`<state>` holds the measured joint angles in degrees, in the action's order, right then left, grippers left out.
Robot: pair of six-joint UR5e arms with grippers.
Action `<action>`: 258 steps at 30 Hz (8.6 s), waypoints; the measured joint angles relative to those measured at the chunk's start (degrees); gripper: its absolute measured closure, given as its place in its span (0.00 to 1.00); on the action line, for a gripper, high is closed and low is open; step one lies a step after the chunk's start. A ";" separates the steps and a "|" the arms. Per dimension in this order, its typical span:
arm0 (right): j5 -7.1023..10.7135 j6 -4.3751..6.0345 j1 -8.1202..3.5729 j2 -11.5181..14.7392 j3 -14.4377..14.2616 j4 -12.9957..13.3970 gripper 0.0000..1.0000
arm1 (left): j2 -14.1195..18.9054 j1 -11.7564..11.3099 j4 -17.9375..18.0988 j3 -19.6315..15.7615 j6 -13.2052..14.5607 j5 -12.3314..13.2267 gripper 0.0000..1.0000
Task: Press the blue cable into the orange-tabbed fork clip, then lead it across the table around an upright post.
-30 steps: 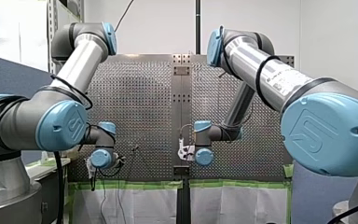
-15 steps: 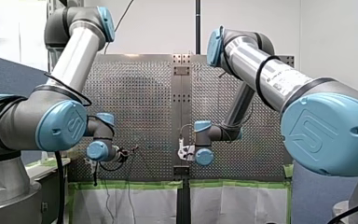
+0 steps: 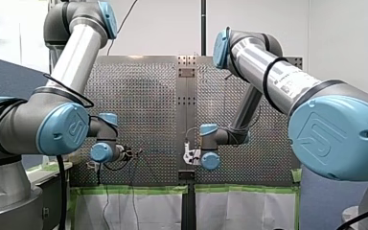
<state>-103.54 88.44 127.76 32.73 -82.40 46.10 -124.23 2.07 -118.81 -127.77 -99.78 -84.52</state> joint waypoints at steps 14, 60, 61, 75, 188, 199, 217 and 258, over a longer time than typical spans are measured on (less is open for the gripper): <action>0.00 0.00 0.00 -0.05 0.00 0.05 1.00 | -0.05 0.98 -0.51 0.00 0.75 -0.80 0.00; 0.18 0.00 0.00 -0.06 0.01 -0.38 1.00 | -0.01 2.60 -3.49 0.25 1.65 -1.00 0.00; 0.17 0.00 0.00 -0.07 0.00 -0.39 1.00 | -0.01 2.74 -3.53 0.32 1.77 -0.97 0.00; 0.17 0.15 0.15 -0.06 0.00 -0.33 1.00 | -0.06 6.59 -3.58 2.80 -0.41 -2.63 0.00; -0.12 -0.54 2.28 11.17 2.58 -14.11 1.00 | 4.33 16.40 -26.64 21.81 3.50 -25.53 1.00; -0.34 -0.40 2.88 16.50 2.66 -18.90 1.00 | 9.51 17.88 -31.81 24.37 3.58 -25.87 1.00; -0.48 -0.58 2.72 25.53 7.62 -26.99 1.00 | 18.99 19.67 -41.31 32.73 4.04 -26.74 1.00; -2.33 0.23 -5.24 45.29 12.43 -37.51 1.00 | 23.33 26.52 -59.64 52.16 4.70 -25.02 1.00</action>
<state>-105.87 88.67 122.51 78.02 -69.97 8.59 -100.90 28.59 -178.45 -75.61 -95.08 -109.54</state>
